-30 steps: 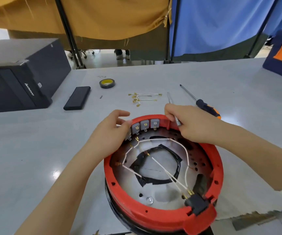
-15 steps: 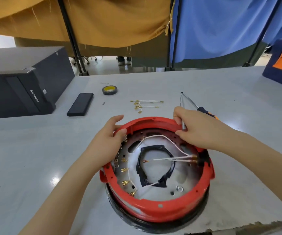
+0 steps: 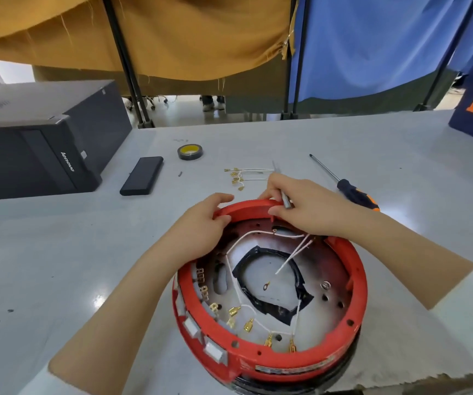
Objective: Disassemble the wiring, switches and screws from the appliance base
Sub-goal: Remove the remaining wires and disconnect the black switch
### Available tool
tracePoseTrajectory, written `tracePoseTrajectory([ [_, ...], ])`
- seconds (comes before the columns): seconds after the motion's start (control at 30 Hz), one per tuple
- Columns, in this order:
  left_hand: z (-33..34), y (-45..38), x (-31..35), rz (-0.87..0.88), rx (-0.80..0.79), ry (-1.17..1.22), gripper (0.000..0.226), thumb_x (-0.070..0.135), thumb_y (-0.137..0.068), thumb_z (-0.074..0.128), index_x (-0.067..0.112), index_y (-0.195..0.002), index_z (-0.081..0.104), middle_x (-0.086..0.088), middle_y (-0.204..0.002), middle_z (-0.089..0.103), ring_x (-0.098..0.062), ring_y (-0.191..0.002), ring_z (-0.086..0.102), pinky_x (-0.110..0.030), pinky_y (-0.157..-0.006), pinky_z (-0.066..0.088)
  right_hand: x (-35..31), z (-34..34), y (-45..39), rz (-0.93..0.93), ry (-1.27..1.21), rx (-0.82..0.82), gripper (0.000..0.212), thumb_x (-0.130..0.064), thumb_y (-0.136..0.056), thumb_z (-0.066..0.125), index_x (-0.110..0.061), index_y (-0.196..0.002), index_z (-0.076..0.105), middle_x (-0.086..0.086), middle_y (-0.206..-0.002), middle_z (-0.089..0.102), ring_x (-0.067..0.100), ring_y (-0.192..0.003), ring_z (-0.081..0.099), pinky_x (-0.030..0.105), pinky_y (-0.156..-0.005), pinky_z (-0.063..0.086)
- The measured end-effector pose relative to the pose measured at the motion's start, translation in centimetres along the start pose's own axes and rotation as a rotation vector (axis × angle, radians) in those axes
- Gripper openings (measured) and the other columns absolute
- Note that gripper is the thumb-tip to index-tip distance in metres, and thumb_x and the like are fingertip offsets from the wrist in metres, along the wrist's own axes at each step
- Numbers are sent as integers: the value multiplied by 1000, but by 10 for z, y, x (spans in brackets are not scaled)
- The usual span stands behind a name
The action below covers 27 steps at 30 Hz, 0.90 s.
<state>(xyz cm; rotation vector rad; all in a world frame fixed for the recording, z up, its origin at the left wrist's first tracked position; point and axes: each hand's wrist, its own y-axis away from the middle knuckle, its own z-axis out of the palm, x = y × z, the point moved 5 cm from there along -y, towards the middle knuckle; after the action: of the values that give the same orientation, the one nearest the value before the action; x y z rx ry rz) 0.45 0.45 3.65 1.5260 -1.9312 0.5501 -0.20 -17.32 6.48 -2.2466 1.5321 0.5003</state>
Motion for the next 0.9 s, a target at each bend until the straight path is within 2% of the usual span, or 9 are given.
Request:
tracePoseTrajectory([
  [0.07,-3,3,-10,-50,46,39,38,23,-100,45,35,-136,42,6,-115,57,-3,-76,57,-7,-56,38,2,-6,7,25,-60,32,34,-20,-89,61,-30,-75,32,-12,-115,63,13,-99,60,22,-76,44],
  [0.17,-8,9,-23,-107,141,63,40,18,-101,41,34,-138,38,8,-100,57,-8,-68,57,-14,-52,40,6,-16,19,66,-29,40,35,-24,-87,63,-32,-76,31,-15,-118,62,15,-98,62,33,-84,48],
  [0.33,-13,21,-29,-165,159,40,47,11,-100,36,32,-142,34,-2,-127,55,-10,-68,49,-19,-53,34,12,-21,33,127,3,-77,38,-16,-83,62,-38,-76,32,-12,-114,62,23,-93,61,45,-80,51],
  [0.43,-14,28,-23,-143,108,-10,40,27,-102,37,31,-142,35,0,-124,55,-4,-73,46,-18,-60,31,10,-21,34,128,68,-96,44,-12,-85,57,-46,-72,34,0,-110,63,30,-96,59,50,-78,50],
  [0.53,-17,29,-11,-65,41,-6,45,42,-97,44,34,-141,36,7,-131,52,-6,-98,51,-21,-80,34,8,-20,29,101,75,-89,45,-3,-86,50,-42,-71,33,-2,-111,63,33,-100,59,54,-82,49],
  [0.67,-12,22,13,116,-10,-71,44,38,-95,50,33,-138,42,11,-138,49,-6,-123,47,-18,-91,30,5,-14,21,57,-10,-87,38,3,-88,45,-30,-73,33,-13,-120,61,19,-112,56,36,-87,48],
  [0.7,-9,19,18,146,-20,-82,44,37,-95,51,33,-138,43,11,-138,50,-6,-123,47,-16,-91,30,4,-12,19,43,-19,-76,37,4,-88,45,-27,-73,32,-12,-121,62,15,-114,55,31,-86,47],
  [0.83,0,7,30,205,16,-151,37,25,-97,49,30,-133,51,9,-134,56,-8,-122,49,-16,-93,32,-1,-5,14,-3,-29,-32,34,8,-87,45,-20,-72,34,-6,-118,66,13,-116,56,35,-90,45],
  [0.9,-3,5,28,184,69,-127,35,15,-97,48,29,-128,58,7,-128,61,-12,-119,53,-19,-96,36,1,-6,15,18,-43,4,34,3,-89,48,-23,-73,34,-5,-118,65,-1,-110,56,19,-83,45],
])
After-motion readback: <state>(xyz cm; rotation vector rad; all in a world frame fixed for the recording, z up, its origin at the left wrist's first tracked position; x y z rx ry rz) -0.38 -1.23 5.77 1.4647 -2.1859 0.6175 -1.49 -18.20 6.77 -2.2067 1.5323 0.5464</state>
